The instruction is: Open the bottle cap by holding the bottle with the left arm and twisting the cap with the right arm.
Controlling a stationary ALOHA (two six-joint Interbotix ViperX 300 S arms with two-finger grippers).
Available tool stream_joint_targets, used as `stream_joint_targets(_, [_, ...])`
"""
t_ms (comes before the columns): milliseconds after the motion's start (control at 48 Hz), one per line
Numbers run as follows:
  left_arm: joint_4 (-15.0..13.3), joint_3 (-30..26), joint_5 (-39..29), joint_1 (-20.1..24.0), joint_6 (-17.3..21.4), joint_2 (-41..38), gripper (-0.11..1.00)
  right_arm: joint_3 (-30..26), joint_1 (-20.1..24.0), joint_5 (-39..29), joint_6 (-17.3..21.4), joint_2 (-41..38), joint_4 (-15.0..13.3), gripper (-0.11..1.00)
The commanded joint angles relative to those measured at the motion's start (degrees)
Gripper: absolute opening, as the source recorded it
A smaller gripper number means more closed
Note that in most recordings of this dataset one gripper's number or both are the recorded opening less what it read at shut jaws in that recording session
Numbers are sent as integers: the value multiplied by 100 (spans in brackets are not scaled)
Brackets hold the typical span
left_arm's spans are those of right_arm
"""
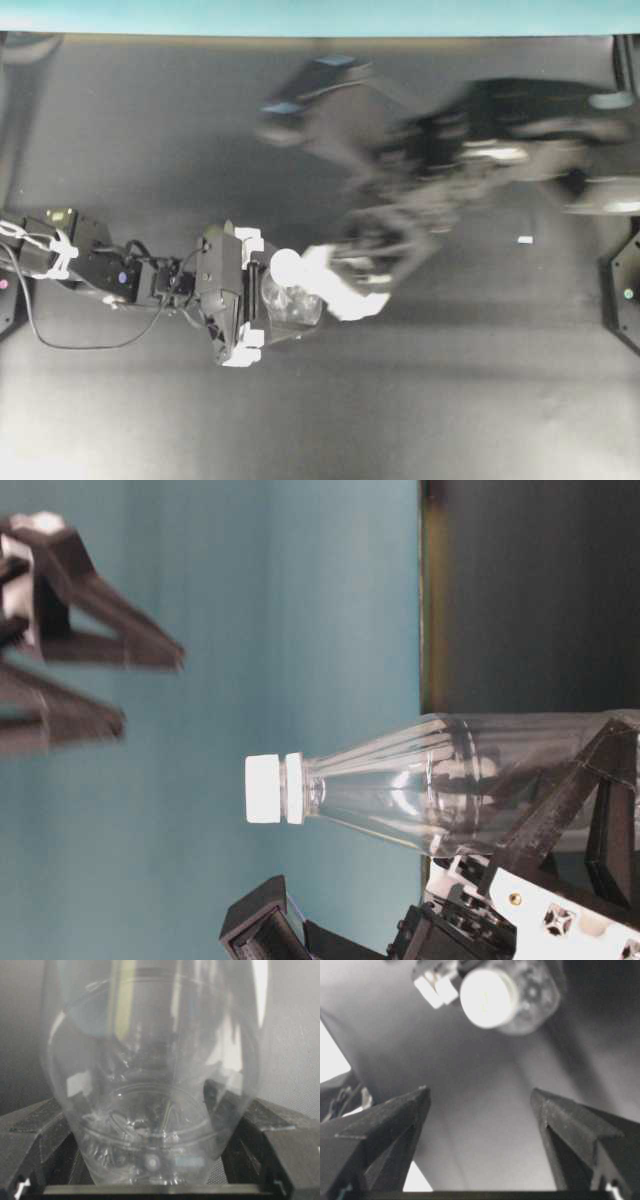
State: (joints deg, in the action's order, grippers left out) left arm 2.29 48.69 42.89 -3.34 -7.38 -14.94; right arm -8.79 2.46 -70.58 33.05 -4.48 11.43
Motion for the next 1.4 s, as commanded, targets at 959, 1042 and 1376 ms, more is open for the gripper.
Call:
stream_joint_targets(959, [26, -70, -9, -105, -18, 9, 82, -1345, 53, -949, 519, -1380, -396, 37])
stream_joint_targets(1042, [18, -70, -9, -114, -18, 9, 82, -1336, 70, -958, 466, -1380, -396, 35])
stream_joint_targets(1376, [26, -70, -9, -105, -18, 9, 82, -1371, 88, -1125, -439, -1406, -360, 35])
